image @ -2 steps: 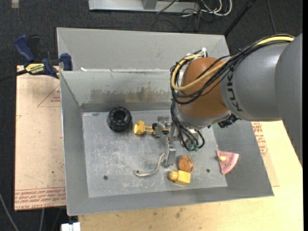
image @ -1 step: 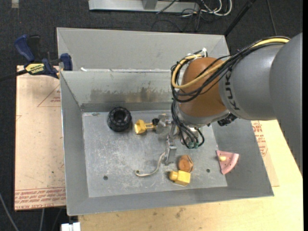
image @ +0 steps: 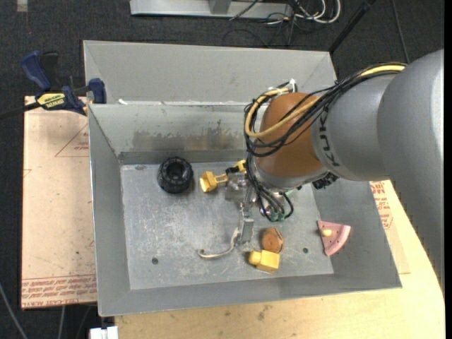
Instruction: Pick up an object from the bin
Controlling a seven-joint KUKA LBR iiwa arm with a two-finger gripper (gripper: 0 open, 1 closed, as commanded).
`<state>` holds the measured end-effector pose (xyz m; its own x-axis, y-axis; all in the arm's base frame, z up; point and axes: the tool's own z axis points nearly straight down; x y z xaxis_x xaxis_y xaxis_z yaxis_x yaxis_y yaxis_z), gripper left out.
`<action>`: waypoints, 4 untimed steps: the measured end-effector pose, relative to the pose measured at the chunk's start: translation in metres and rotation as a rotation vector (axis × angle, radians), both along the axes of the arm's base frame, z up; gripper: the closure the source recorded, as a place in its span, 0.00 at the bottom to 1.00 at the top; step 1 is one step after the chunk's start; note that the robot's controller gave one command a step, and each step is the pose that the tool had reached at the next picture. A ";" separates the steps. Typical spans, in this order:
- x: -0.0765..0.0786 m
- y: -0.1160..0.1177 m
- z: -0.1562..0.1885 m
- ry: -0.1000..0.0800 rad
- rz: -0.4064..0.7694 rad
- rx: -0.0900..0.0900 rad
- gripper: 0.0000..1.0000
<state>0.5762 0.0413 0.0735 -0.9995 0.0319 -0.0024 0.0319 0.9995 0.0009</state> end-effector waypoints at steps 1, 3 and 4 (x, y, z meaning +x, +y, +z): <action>-0.035 -0.036 -0.004 0.001 0.027 0.001 0.00; -0.034 -0.073 -0.003 -0.003 0.025 0.000 1.00; -0.023 -0.079 0.115 -0.001 0.003 0.000 1.00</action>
Offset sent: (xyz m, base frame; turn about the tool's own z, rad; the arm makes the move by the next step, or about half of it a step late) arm -0.0356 -0.0728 -0.0035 -0.0278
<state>0.5529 -0.0380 0.1882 -0.9996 0.0290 -0.0030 0.0290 0.9996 0.0011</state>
